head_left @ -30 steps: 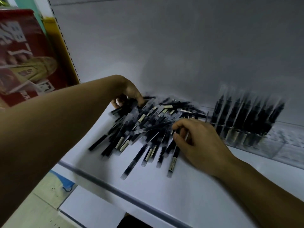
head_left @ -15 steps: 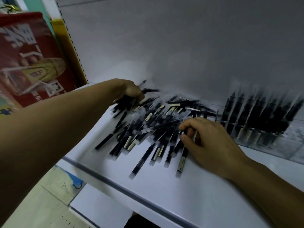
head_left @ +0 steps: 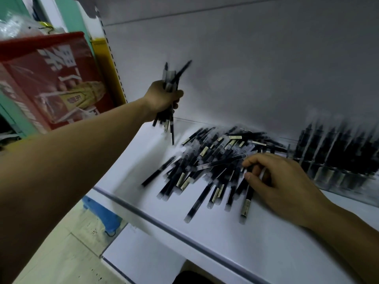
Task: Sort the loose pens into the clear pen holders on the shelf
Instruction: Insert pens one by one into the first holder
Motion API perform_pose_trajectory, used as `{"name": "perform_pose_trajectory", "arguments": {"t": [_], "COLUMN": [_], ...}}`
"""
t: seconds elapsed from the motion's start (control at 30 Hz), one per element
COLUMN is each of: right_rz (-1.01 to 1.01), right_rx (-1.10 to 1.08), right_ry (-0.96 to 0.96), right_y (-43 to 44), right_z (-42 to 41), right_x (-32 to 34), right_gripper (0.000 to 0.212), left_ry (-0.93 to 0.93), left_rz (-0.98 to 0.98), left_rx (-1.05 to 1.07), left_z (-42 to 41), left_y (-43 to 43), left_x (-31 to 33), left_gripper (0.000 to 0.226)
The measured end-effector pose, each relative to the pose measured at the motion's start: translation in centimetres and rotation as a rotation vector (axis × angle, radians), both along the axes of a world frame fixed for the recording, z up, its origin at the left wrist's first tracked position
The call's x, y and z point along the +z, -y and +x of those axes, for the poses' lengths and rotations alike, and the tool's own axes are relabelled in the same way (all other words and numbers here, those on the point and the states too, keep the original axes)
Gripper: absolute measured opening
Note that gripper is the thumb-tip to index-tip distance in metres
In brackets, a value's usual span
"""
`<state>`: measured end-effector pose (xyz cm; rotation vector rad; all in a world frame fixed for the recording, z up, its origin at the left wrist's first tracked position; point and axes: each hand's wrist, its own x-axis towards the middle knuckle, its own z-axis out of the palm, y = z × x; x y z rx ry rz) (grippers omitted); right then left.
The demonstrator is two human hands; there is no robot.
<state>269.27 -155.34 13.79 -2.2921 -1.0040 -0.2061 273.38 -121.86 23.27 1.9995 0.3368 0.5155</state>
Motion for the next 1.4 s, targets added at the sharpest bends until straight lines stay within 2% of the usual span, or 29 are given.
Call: {"name": "perform_pose_trajectory", "arguments": {"t": [0.17,0.3,0.43,0.53,0.67,0.77,0.83,0.93,1.03,1.13,1.2,1.27,1.4], "right_rz": [0.041,0.231,0.49,0.561,0.393,0.303,0.181,0.155,0.443,0.671,0.648,0.532,0.37], "right_rx": [-0.002,-0.034,-0.027,0.003,-0.111,-0.191,-0.247,-0.306,-0.346,-0.33,-0.321,-0.339,-0.304], "right_ry": [0.008,0.11,0.055,-0.064,0.085,0.119,0.17,0.19,0.049,0.065,0.178,0.293,0.238], "right_y": [0.2,0.5,1.3,2.7,6.4,10.6,13.5,16.9,18.1,17.3,16.2,15.3,14.3], "right_z": [-0.1,-0.8,-2.2,-3.4,-4.7,-5.1,-5.5,-6.4,-6.9,-6.4,-5.6,-4.4,-2.5], "right_x": [-0.1,1.8,6.2,8.1,7.8,6.6,5.8,4.9,6.0,9.6,12.0,13.5,14.6], "right_gripper": [0.017,0.02,0.013,0.03,0.03,0.02,0.022,0.032,0.021,0.015,0.016,0.008,0.003], "left_ry": [0.187,0.325,0.277,0.196,0.121,0.042,0.017,0.033,0.034,0.035,0.07,0.112,0.104], "left_rz": [-0.146,-0.398,-0.576,-0.667,-0.749,-0.803,-0.849,-0.747,-0.536,-0.329,-0.227,-0.162,-0.168], "left_rx": [0.044,-0.046,-0.269,-0.415,-0.526,-0.635,-0.676,-0.725,-0.795,-0.855,-0.863,-0.857,-0.866], "left_z": [-2.0,-4.1,-5.8,-6.1,-5.9,-5.4,-5.1,-5.1,-5.7,-6.4,-6.5,-6.6,-6.8], "left_y": [0.4,4.8,13.5,20.1,25.5,27.5,28.1,28.8,29.9,31.2,31.8,32.0,32.0], "left_x": [3.3,6.2,6.3,4.8,2.9,1.8,1.1,-0.3,-2.1,-3.0,-3.3,-3.1,-3.0], "left_gripper": [0.013,0.01,0.008,0.012,0.019,0.023,0.021,0.02,0.023,0.022,0.019,0.011,0.009]}}
